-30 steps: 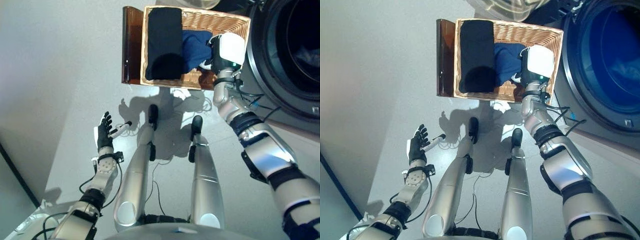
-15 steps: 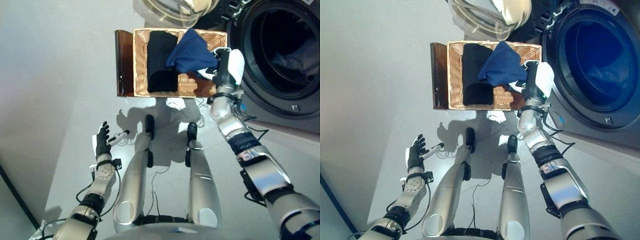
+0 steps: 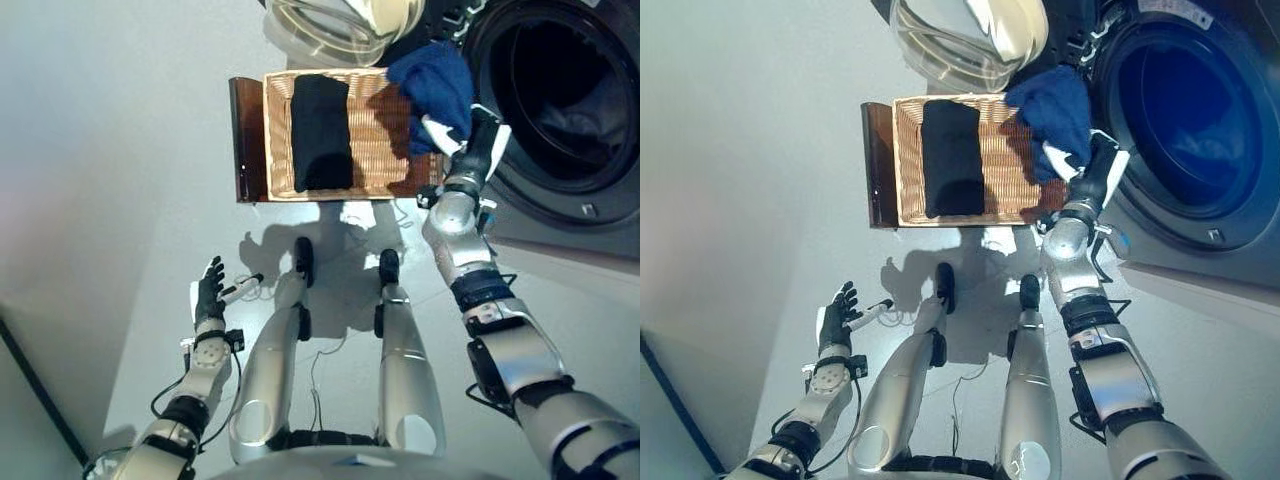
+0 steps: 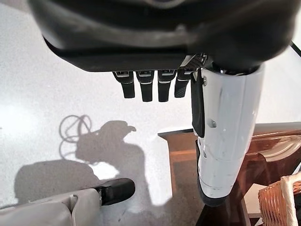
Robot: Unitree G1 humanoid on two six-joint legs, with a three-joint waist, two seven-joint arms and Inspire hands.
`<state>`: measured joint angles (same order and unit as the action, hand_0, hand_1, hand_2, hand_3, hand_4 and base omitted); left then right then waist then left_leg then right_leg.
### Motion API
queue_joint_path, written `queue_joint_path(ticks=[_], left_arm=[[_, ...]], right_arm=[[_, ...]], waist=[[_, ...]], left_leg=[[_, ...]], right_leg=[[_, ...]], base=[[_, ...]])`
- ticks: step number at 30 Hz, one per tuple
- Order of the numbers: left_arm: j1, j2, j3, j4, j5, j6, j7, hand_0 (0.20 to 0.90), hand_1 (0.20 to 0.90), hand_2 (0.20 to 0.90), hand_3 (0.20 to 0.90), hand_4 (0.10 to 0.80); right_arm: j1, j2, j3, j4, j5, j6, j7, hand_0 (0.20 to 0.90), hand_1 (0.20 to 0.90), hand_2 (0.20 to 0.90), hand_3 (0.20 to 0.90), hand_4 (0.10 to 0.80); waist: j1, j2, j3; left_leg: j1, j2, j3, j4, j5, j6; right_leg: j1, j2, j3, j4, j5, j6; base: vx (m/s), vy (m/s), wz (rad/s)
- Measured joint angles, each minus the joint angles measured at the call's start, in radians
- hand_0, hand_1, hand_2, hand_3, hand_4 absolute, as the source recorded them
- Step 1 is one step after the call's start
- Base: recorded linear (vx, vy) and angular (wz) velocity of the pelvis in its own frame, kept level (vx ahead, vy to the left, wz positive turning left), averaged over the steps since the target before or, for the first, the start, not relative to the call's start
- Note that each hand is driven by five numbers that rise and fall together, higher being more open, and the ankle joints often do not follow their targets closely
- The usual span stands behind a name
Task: Pick up the clothes and place them into the washing machine
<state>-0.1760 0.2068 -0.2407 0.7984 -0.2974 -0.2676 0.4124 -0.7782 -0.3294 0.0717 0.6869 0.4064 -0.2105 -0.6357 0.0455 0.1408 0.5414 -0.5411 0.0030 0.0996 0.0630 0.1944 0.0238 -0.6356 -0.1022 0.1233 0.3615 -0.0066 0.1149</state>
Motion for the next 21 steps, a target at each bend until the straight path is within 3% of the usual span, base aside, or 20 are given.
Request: queue_joint_path(ticks=[7, 21], left_arm=[[0.014, -0.001, -0.012, 0.019, -0.027, 0.0, -0.026, 0.9, 0.9, 0.9, 0.9, 0.8], [0.031, -0.012, -0.057, 0.026, -0.073, -0.001, -0.057, 0.9, 0.9, 0.9, 0.9, 0.8]], right_arm=[[-0.001, 0.01, -0.091, 0.034, 0.222, -0.084, 0.0, 0.2, 0.2, 0.2, 0.2, 0.3], [-0.08, 0.006, -0.204, 0.136, 0.495, -0.185, 0.004, 0.2, 0.2, 0.2, 0.2, 0.3]], waist=[[-0.009, 0.013, -0.006], [-0.009, 0.059, -0.037]], left_leg=[[0.016, 0.0, 0.013, -0.008, 0.0, 0.0], [0.024, -0.004, 0.04, -0.032, 0.0, 0.0]], right_leg=[[-0.002, 0.001, 0.016, 0.002, 0.0, 0.001], [-0.022, 0.0, 0.037, 0.016, -0.001, 0.004]], base=[[0.003, 0.009, -0.07], [0.006, 0.009, -0.05]])
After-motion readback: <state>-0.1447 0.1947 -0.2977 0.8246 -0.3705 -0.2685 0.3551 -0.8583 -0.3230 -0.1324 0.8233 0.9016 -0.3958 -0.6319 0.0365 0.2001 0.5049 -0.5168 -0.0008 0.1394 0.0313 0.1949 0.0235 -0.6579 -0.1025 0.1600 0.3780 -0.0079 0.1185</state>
